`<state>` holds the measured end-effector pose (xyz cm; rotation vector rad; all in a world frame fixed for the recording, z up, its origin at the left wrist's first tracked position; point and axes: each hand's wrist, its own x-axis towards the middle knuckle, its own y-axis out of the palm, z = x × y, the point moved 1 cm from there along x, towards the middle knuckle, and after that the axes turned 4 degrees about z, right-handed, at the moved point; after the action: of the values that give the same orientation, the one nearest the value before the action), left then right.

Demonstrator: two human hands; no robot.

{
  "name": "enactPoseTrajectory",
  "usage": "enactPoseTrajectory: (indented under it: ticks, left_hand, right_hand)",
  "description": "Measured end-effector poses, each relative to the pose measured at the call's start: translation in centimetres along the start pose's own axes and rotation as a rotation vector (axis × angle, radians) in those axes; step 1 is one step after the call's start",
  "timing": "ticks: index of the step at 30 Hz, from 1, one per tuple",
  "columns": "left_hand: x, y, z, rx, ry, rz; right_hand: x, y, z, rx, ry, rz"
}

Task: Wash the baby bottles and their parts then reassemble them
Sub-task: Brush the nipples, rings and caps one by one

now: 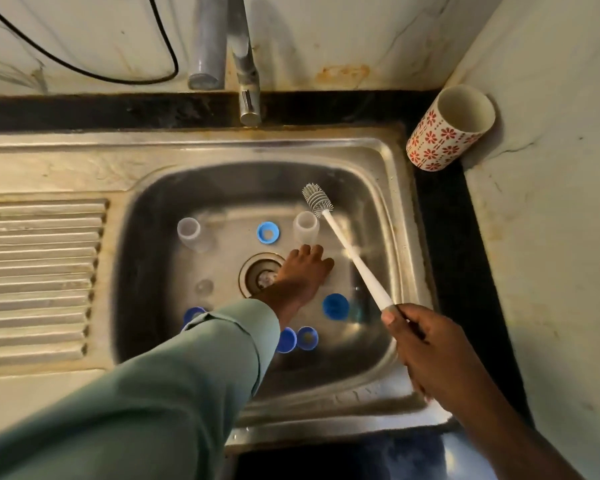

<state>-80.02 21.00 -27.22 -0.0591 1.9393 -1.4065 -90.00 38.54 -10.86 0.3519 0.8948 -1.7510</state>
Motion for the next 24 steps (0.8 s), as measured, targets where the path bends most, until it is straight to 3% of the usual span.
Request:
enactPoseTrajectory:
  ticks: [3,6,9,11,16,18,20,22,24]
  left_hand:
    - [-1.3,-1.1,-0.3,0.004,-0.058,-0.023]
    - [-3.9,-1.9,-1.2,-0.061,-0.058,-0.155]
    - [-5.2,-1.6,-3.1,-0.334,-0.005,0.008]
    - [-4.6,-1.0,-4.7,-0.358,-0.036,0.107]
    - [-4.3,-0.4,-5.6,-0.424,-0.187,0.128]
    - [-5.4,0.0,-4.9,-0.539,-0.224,0.056]
    - [-7.6,-0.2,-3.7,-0.948,-0.337,-0.164]
    - [-10.2,-0.9,-1.7,-1.609,-0.526,-0.355]
    - [-13.0,-1.9,1.2,-2.232,-0.659,-0.356]
  right_hand:
    - [0.3,-0.7,-0.1,-0.007,-0.029,0.002]
    - [0.4,-1.4,-0.1,0.012,-0.057,-0.002]
    - [0.4,-1.7,-0.2,-0.009,-0.106,-0.004]
    - [0.3,-1.5,-0.3,-0.007,-0.128,0.016]
    - [-0.7,-1.0,-0.5,0.011,-0.139,0.004]
    - [-1.3,-1.0,-0.7,-0.008,-0.133,-0.007]
    - [-2.1,-0.9,-0.9,-0.053,-0.141,-0.021]
    - [-2.9,-0.7,-1.3,-0.102,-0.157,-0.014]
    - [-3.9,0.0,-1.4,-0.147,-0.200,-0.003]
